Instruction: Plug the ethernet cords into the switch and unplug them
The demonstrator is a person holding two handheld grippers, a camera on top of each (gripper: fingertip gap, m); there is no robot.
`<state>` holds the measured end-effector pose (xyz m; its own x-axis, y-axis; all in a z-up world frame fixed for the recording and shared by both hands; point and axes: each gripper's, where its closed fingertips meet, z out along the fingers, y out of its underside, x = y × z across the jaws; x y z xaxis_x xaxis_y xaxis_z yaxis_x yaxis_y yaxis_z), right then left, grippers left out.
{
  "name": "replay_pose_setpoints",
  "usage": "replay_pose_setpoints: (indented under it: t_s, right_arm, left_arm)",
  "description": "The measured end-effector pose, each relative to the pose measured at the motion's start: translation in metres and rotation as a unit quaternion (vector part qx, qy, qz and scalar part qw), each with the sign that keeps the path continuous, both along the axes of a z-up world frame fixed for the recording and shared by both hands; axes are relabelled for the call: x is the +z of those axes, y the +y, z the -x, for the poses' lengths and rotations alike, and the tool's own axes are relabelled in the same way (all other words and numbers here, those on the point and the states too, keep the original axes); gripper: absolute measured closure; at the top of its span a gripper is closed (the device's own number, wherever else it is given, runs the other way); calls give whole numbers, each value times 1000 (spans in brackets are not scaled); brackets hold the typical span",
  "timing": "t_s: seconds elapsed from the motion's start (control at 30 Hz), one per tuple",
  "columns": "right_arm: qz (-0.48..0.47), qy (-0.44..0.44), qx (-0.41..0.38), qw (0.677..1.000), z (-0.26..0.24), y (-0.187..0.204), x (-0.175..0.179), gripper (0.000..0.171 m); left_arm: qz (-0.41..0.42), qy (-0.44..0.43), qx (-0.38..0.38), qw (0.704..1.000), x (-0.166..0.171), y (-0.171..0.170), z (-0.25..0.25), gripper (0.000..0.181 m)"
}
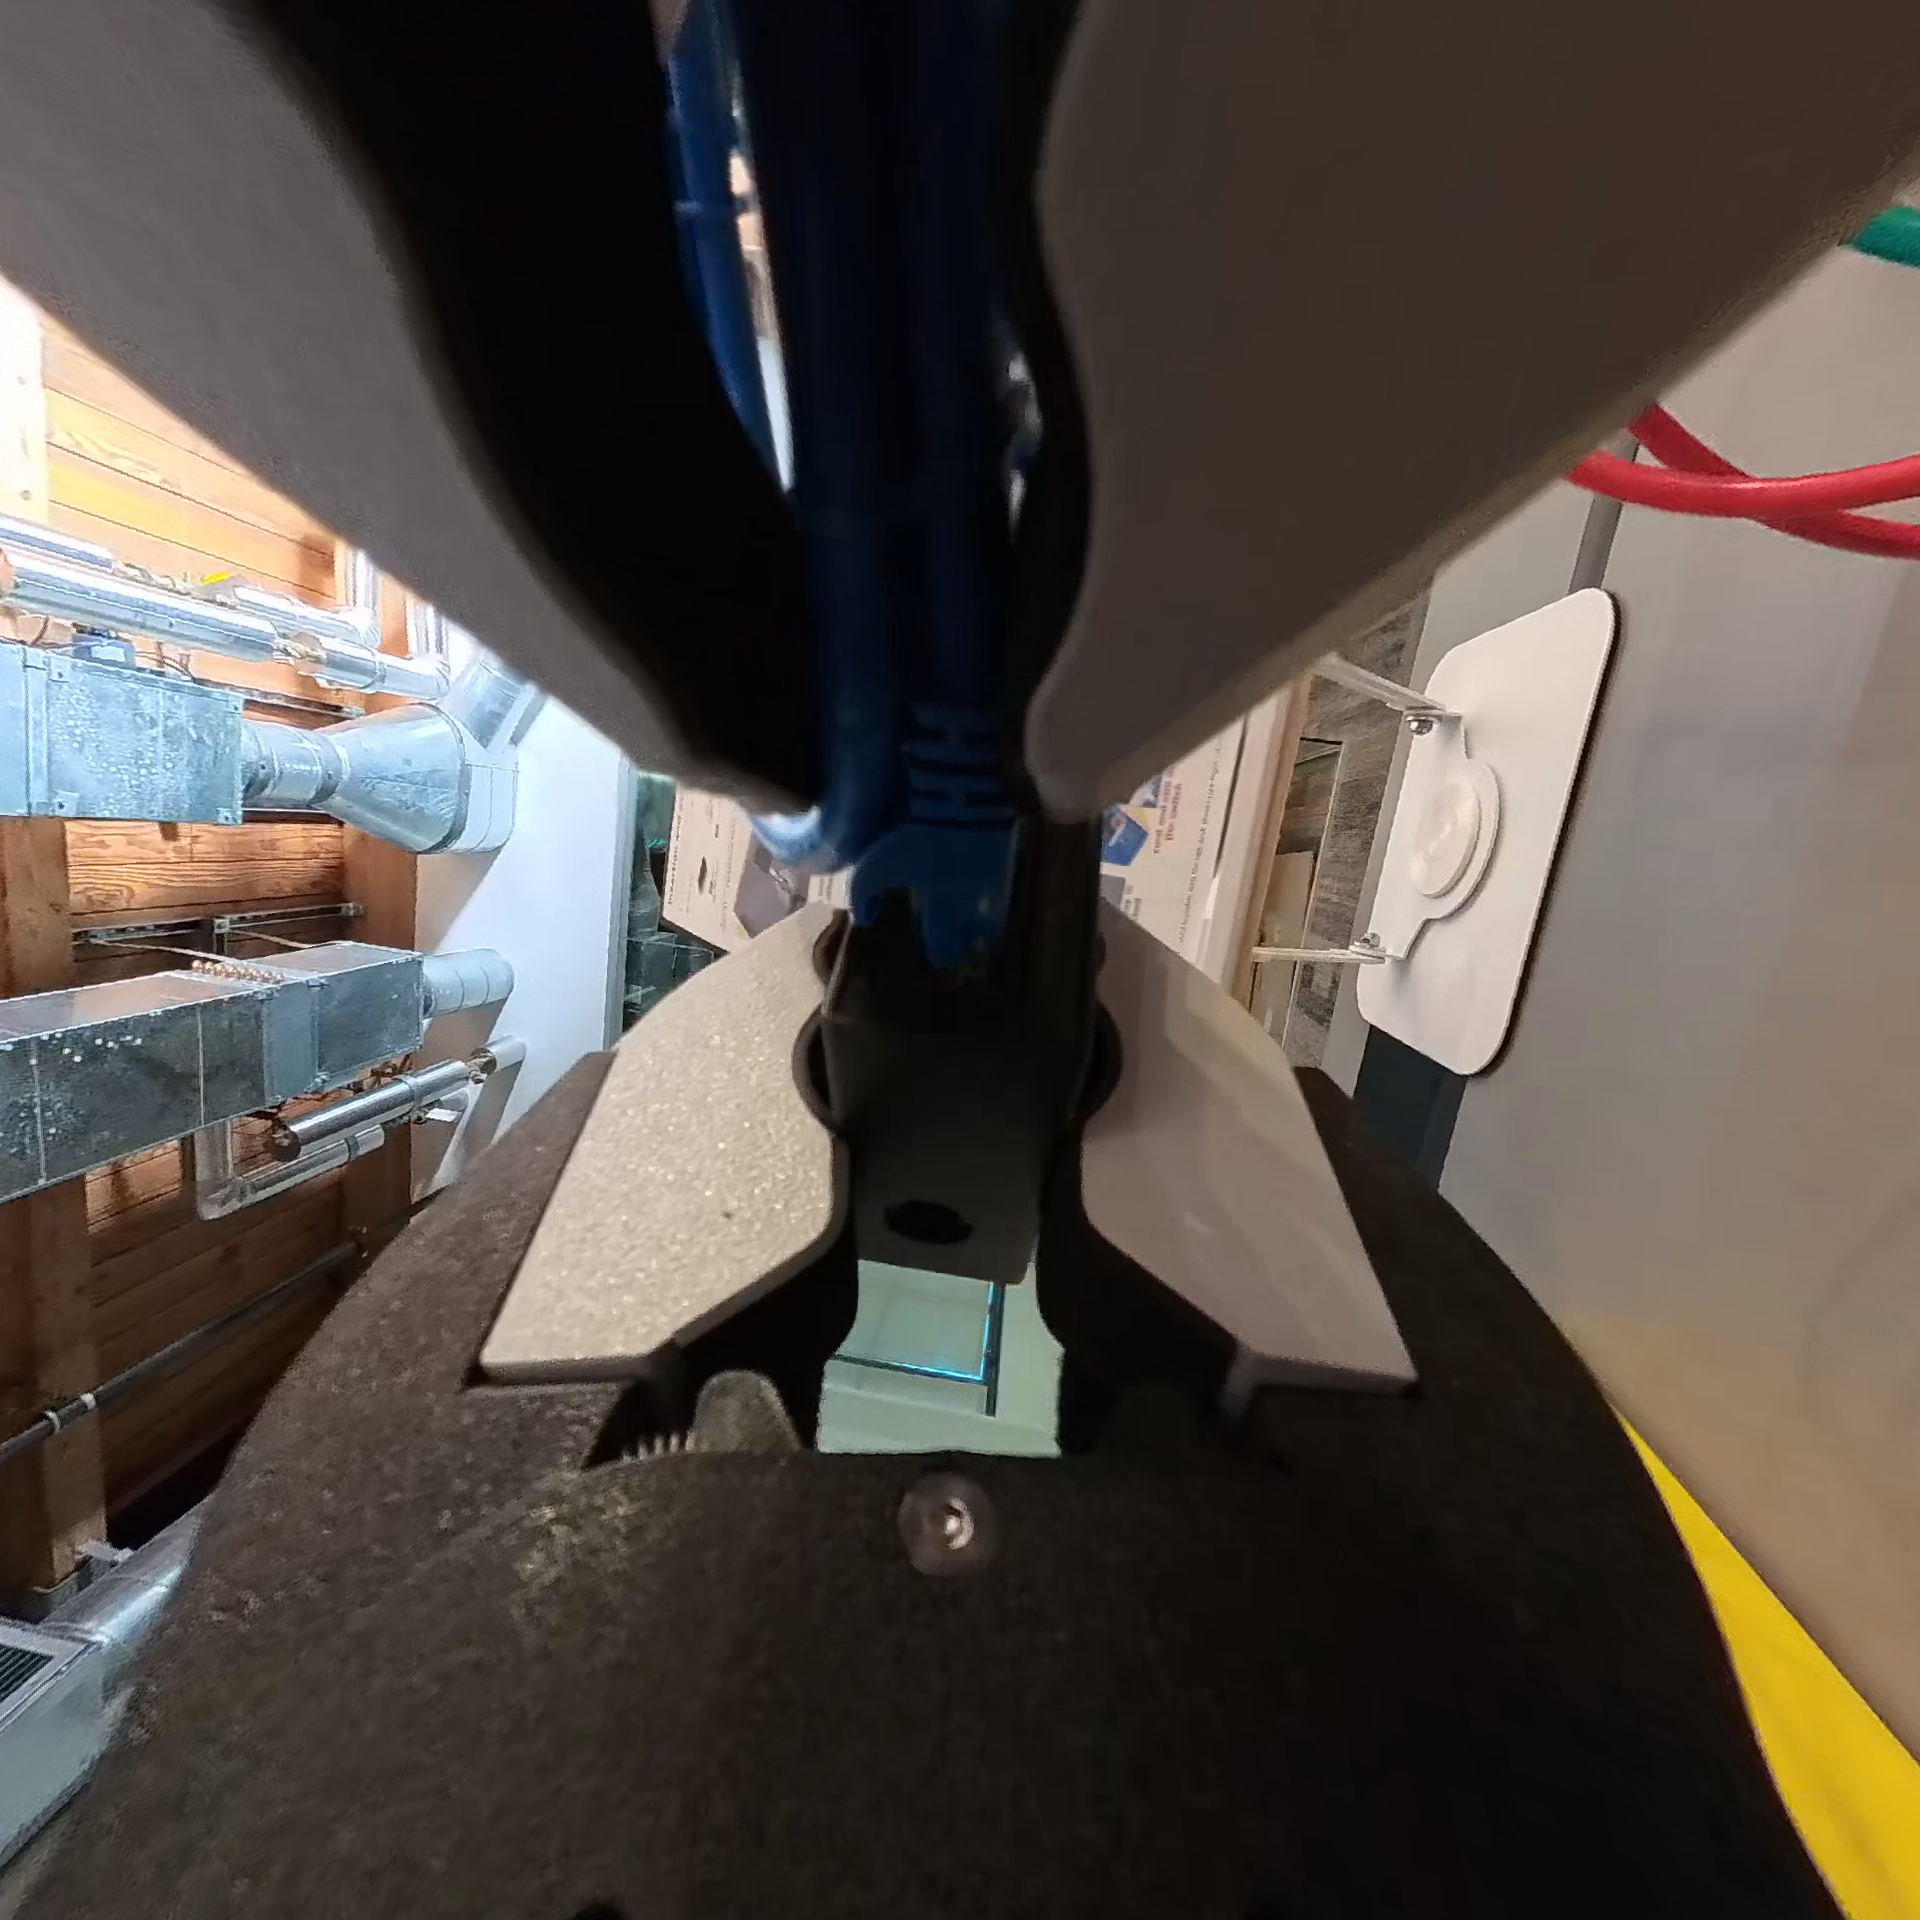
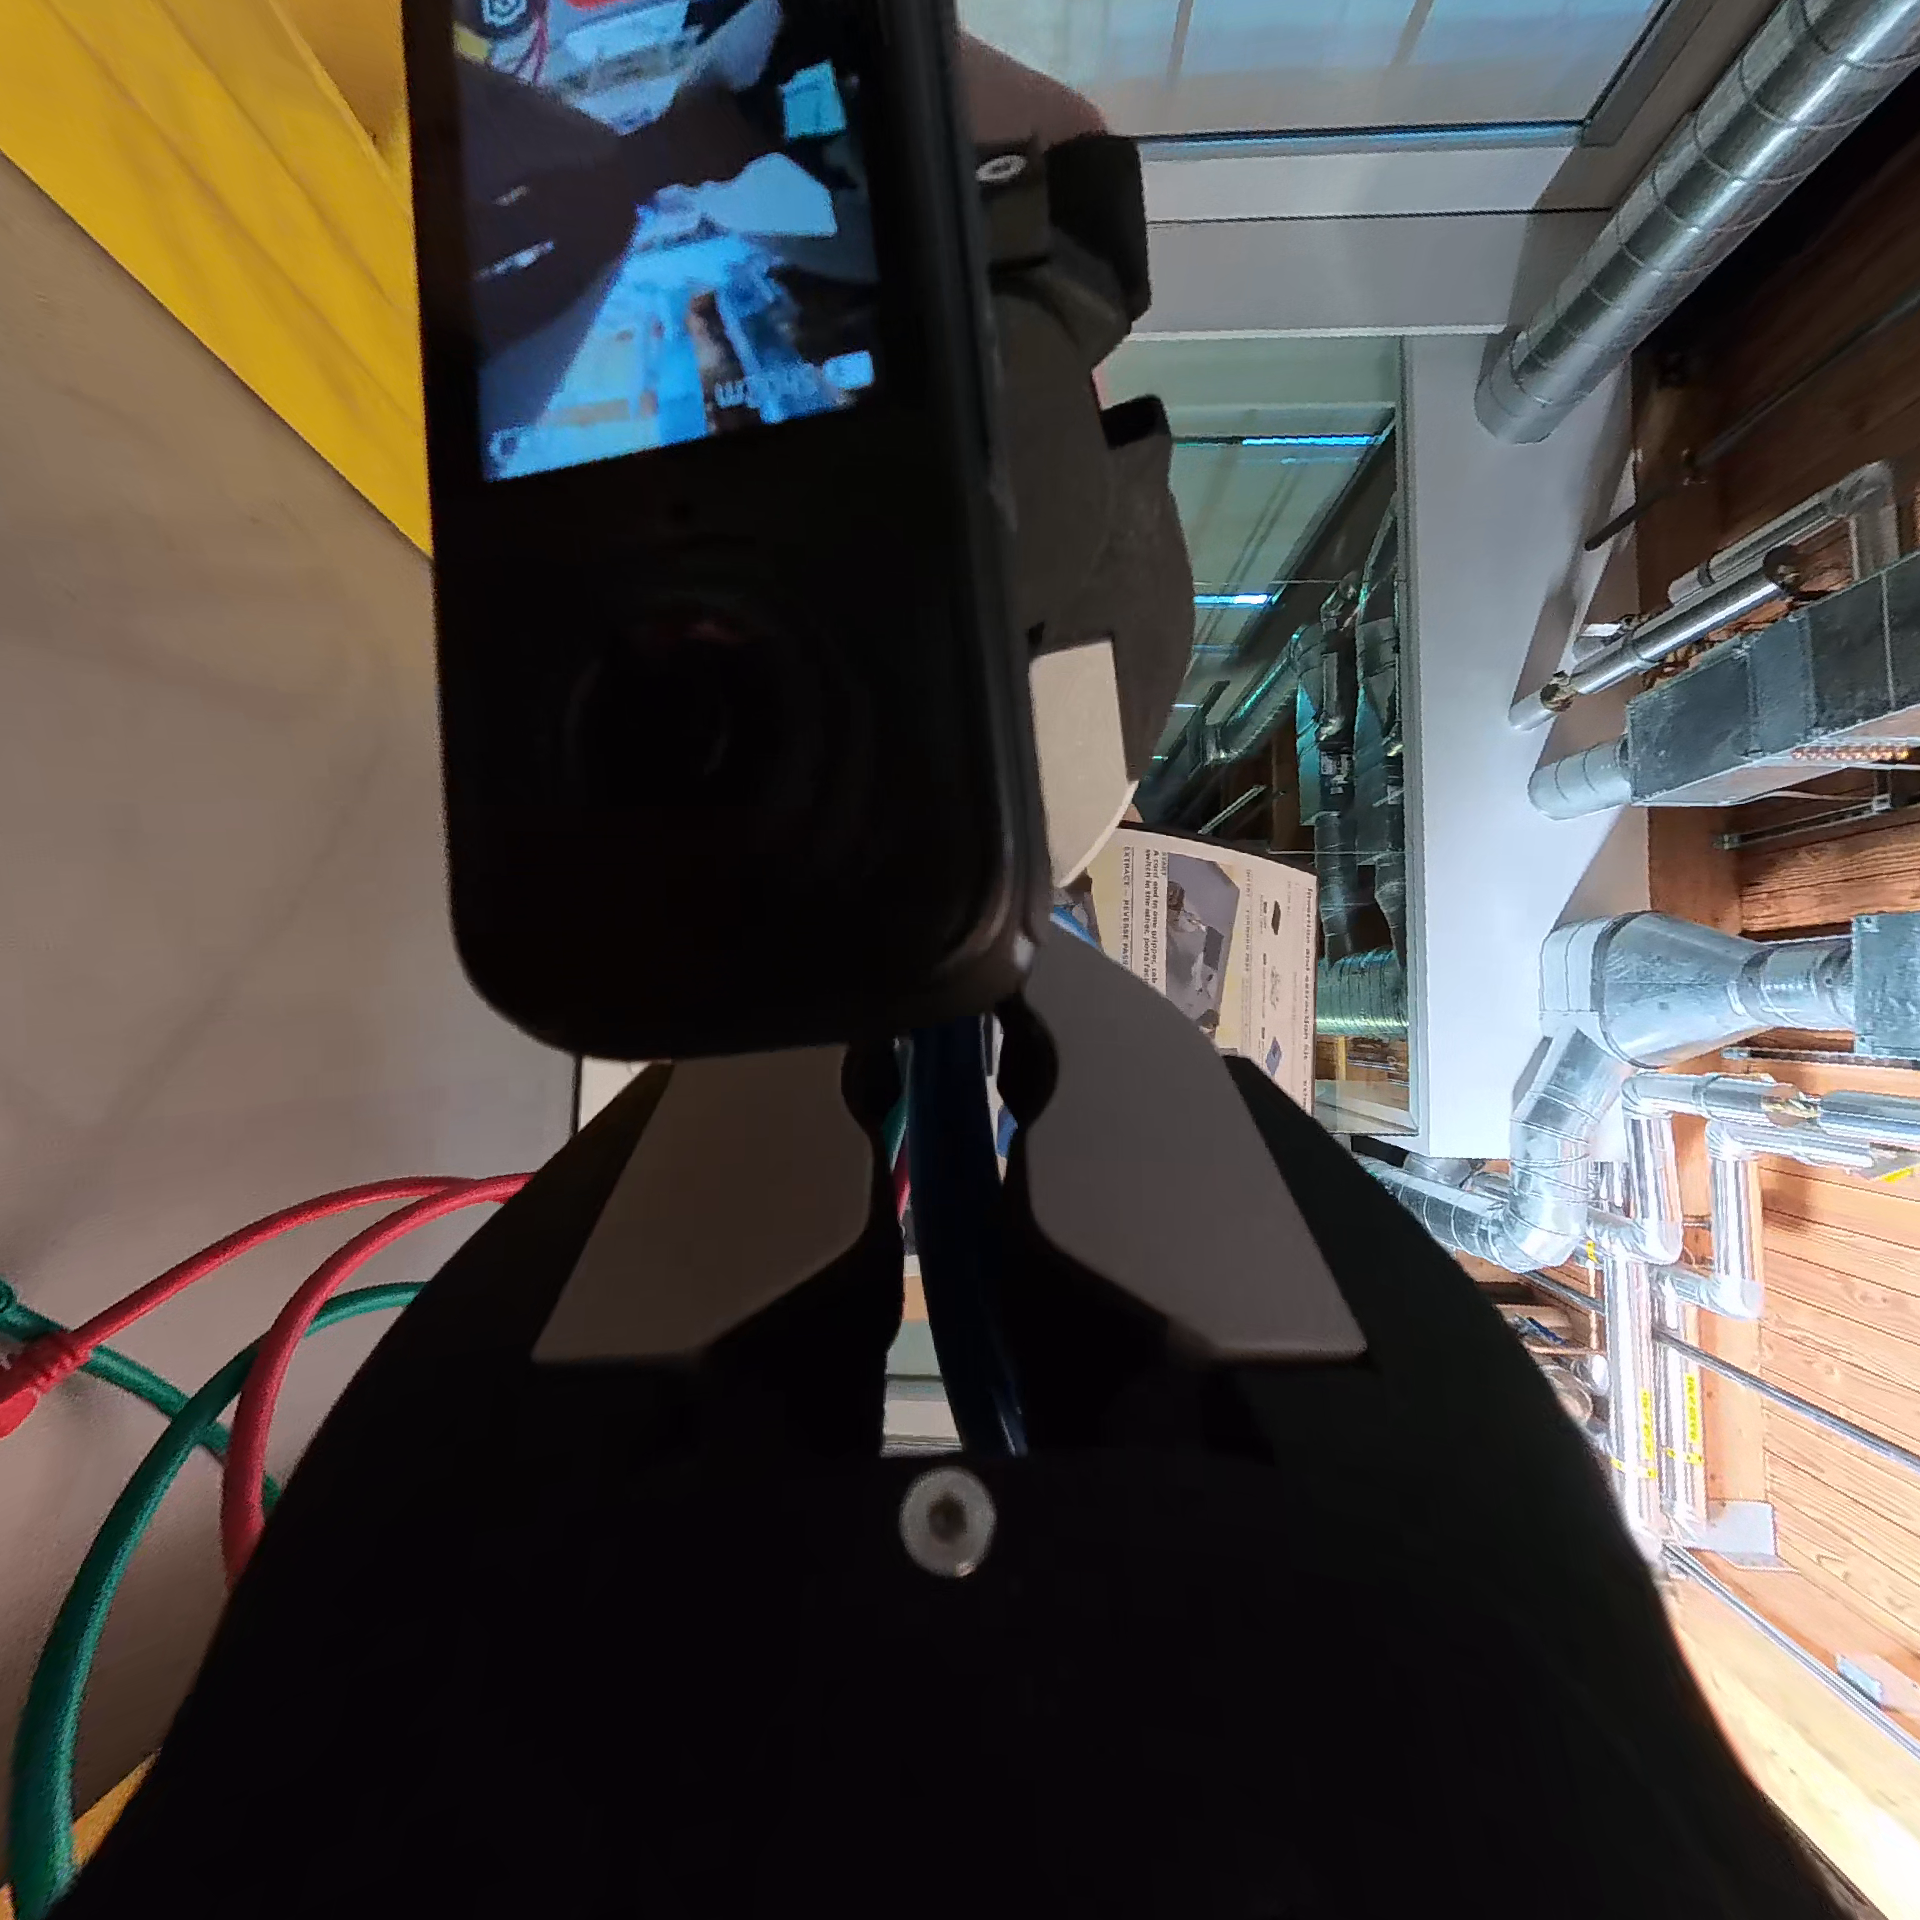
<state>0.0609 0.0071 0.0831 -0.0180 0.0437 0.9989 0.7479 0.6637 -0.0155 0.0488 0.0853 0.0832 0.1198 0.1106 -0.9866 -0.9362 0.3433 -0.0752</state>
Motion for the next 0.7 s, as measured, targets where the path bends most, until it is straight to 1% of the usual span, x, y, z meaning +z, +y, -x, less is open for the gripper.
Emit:
replay_pose_setpoints:
  t_s: [0.13,0.2,0.47,0.7]
  right_arm:
    - [0,-3,5,1000,0,5,-2,155]
    - [-31,-9,13,999,2,5,0,155]
    - [-44,-7,36,998,0,-3,4,154]
    - [-12,4,65,998,-4,-8,5,155]
  left_arm:
    - [16,4,-6,1000,-4,6,1,143]
    - [23,-2,-15,1000,-3,6,2,143]
    - [21,5,-30,999,2,-2,0,143]
    - [37,8,-72,997,-1,-11,-9,144]
